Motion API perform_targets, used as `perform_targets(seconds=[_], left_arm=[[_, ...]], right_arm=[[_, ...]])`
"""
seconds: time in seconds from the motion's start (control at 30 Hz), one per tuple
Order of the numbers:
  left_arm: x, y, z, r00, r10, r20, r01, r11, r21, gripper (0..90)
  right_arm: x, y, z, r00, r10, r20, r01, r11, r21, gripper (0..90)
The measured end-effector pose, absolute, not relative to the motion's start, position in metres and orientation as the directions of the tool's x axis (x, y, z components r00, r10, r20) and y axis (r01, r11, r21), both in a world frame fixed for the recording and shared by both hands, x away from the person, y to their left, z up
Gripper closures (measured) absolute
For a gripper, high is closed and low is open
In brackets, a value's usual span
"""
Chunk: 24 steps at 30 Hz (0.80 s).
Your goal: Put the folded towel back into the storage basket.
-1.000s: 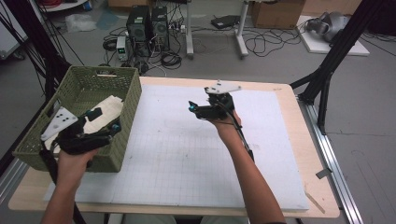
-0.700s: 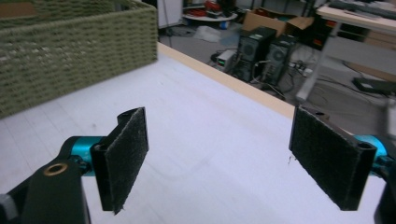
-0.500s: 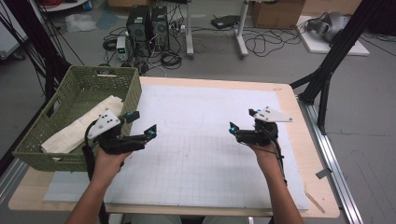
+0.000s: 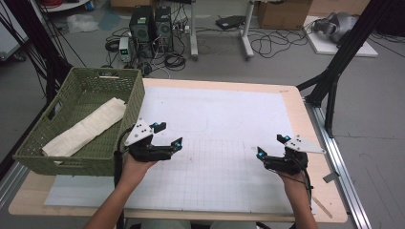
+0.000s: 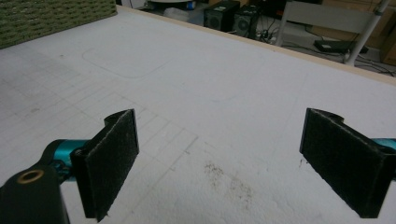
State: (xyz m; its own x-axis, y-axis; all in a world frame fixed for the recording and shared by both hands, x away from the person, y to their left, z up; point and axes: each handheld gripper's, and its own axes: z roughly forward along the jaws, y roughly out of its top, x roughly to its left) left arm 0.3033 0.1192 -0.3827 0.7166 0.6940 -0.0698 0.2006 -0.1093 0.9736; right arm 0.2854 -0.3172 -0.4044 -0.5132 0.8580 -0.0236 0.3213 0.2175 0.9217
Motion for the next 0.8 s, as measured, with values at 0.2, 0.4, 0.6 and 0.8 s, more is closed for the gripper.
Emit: perform_targets(seconds=[0.2, 0.4, 0.6, 0.8], left_arm=[[0.302, 0.113, -0.39, 0.729, 0.682, -0.052, 0.197, -0.136, 0.971, 19.3], [0.303, 0.112, -0.396, 0.735, 0.675, -0.058, 0.21, -0.146, 0.967, 19.7], [0.304, 0.112, -0.399, 0.732, 0.679, -0.062, 0.222, -0.151, 0.963, 19.9], [0.303, 0.111, -0.4, 0.732, 0.678, -0.061, 0.224, -0.155, 0.962, 19.9]], right_arm=[[0.277, -0.324, -0.406, -0.49, 0.872, -0.016, 0.325, 0.199, 0.924, 11.0], [0.275, -0.326, -0.407, -0.473, 0.881, -0.012, 0.332, 0.192, 0.923, 11.0], [0.275, -0.323, -0.41, -0.476, 0.879, -0.015, 0.344, 0.202, 0.917, 11.1], [0.275, -0.321, -0.411, -0.48, 0.877, -0.02, 0.343, 0.209, 0.916, 11.0]])
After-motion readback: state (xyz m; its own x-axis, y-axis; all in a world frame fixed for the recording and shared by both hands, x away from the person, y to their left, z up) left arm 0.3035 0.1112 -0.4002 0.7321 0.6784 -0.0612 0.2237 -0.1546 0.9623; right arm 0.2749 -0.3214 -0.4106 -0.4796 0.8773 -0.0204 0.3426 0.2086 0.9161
